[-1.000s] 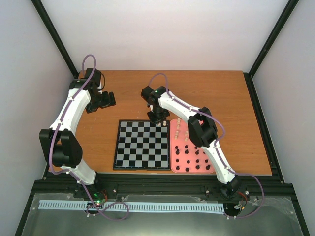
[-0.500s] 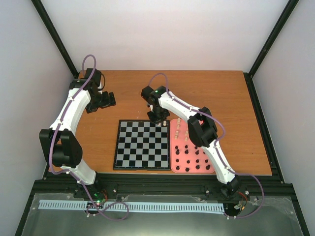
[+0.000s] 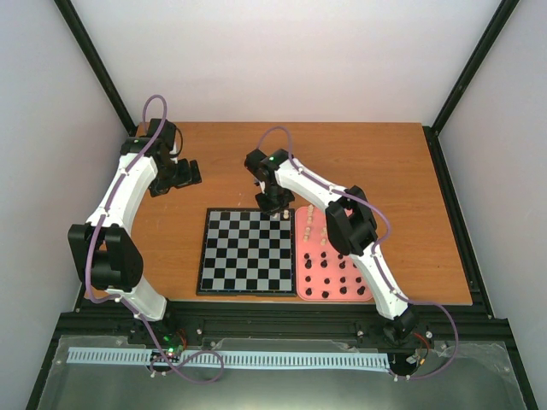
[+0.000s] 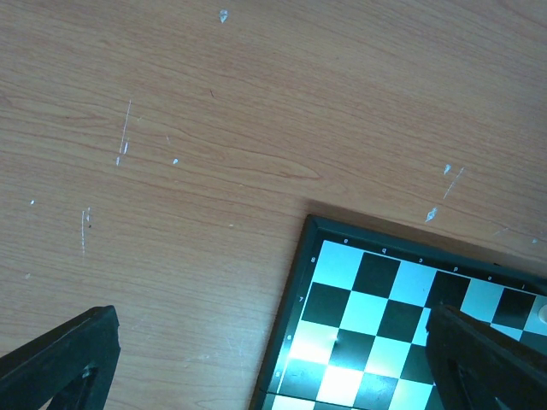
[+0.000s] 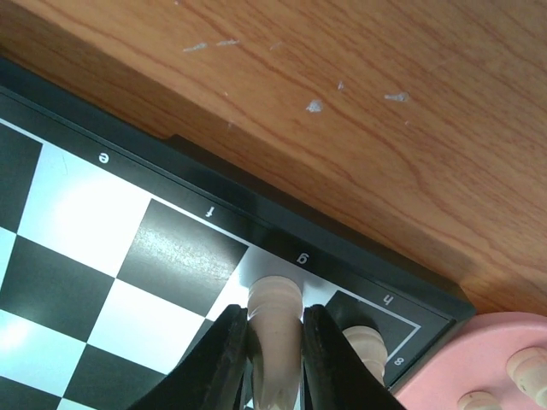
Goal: Set up the chess pieces on the board
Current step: Place the chess piece on the chessboard, then pick up the chess piece from the storage box.
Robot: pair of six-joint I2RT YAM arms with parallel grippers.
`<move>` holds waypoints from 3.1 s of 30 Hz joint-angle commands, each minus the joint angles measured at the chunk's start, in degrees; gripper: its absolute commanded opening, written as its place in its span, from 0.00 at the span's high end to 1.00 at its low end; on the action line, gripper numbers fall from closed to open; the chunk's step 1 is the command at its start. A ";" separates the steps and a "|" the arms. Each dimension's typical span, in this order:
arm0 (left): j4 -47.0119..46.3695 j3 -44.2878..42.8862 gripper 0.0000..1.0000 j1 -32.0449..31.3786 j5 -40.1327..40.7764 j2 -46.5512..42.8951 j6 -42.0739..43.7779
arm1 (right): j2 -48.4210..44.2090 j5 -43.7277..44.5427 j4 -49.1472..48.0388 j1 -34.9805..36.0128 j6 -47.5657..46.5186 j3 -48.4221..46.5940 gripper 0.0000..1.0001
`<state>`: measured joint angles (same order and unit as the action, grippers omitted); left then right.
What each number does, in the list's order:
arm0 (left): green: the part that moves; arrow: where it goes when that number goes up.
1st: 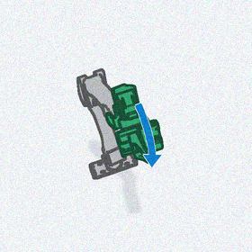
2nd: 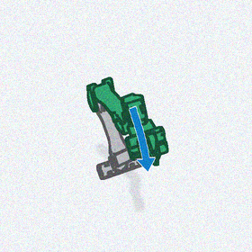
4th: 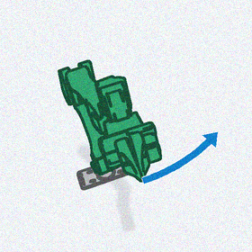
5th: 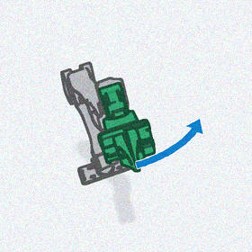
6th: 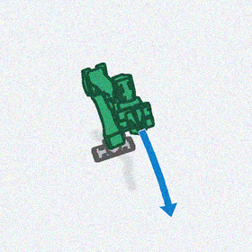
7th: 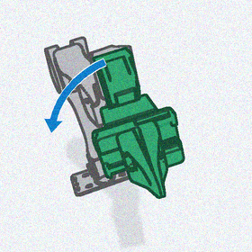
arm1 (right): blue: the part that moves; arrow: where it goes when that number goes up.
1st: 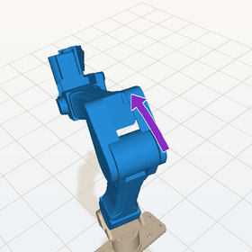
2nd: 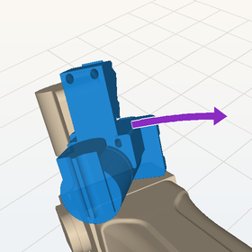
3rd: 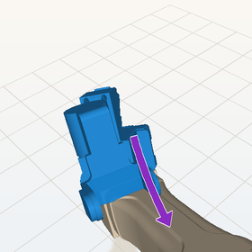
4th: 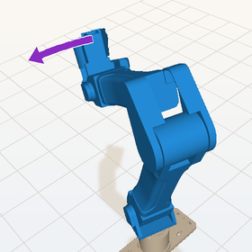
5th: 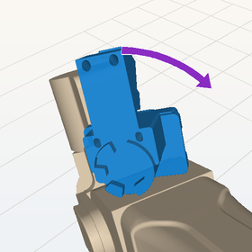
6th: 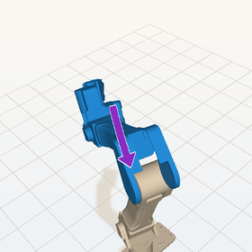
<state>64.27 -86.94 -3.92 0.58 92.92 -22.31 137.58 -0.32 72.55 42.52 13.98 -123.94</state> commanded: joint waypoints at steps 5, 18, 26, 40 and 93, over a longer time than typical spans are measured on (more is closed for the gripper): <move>-0.90 -0.26 0.00 -0.06 -0.56 -1.48 0.02 | 1.09 -1.39 -2.36 0.19 -1.24 -0.26 0.78; -0.90 -0.64 0.00 -0.06 -0.57 -1.31 -0.03 | -0.62 1.10 -2.12 0.19 -1.30 -0.57 0.72; -0.90 -0.56 0.00 -0.05 -0.66 -1.21 -0.03 | -0.53 3.23 -1.05 0.19 -0.54 -0.27 0.73; -0.90 -0.27 0.00 -0.09 -0.58 -1.36 0.05 | -2.64 0.90 -2.82 0.19 -1.88 -0.72 0.56; -0.82 -0.90 0.00 -0.03 -0.85 -0.17 0.06 | -17.37 3.81 -11.36 -17.96 0.24 30.59 0.62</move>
<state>63.88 -86.94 -3.92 -0.43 92.92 -22.28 119.83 3.81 62.00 24.73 14.37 -94.19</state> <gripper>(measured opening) 0.999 0.387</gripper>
